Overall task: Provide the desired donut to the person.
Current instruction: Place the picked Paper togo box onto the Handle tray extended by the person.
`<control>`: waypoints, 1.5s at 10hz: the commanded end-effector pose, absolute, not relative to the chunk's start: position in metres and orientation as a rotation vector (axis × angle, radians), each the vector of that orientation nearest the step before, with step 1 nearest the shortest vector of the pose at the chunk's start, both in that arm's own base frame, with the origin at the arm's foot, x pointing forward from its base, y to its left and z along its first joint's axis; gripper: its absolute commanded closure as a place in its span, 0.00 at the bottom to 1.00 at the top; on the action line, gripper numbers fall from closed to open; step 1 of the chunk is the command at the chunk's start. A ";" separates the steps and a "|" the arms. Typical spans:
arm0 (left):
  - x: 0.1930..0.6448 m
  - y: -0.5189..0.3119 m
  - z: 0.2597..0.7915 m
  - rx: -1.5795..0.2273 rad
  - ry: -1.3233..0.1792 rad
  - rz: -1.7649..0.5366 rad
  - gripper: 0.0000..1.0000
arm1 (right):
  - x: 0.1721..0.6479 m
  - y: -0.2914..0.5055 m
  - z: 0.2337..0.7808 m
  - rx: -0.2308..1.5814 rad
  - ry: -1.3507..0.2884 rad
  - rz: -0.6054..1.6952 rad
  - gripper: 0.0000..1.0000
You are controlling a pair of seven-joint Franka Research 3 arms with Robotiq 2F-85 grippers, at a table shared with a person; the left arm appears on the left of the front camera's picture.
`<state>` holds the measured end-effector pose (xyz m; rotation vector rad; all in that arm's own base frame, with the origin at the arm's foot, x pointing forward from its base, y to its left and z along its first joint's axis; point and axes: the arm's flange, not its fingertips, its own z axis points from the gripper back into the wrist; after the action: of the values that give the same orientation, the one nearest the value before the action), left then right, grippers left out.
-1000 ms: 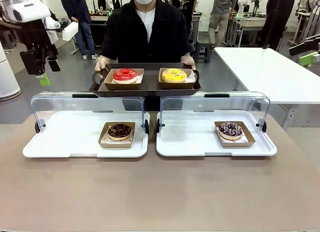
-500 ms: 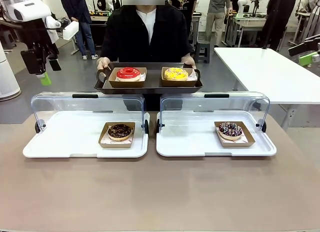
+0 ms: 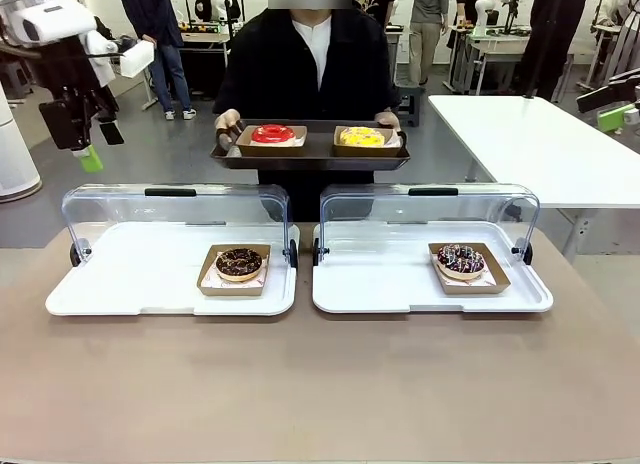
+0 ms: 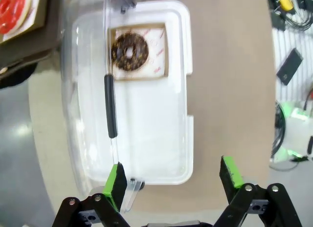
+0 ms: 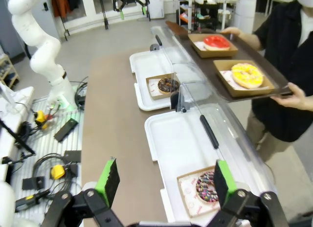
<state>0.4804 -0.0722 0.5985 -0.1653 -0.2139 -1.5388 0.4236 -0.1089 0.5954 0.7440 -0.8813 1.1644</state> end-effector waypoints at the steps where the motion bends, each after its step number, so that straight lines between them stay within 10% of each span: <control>1: 0.493 -0.014 0.597 -0.441 -0.354 -1.540 0.01 | 0.423 -0.108 0.596 0.747 -0.888 1.164 0.00; 6: 0.511 0.112 0.552 -0.942 -0.624 -1.313 0.01 | 0.423 -0.108 0.596 0.747 -0.888 1.164 0.00; 15: 0.473 0.157 0.546 -0.778 -0.801 -1.268 0.01 | 0.423 -0.108 0.596 0.747 -0.888 1.164 0.00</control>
<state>0.4775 0.1622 0.5514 -0.7976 -0.7608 -1.2373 0.4235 -0.1091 0.5953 0.7440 -0.8813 1.1640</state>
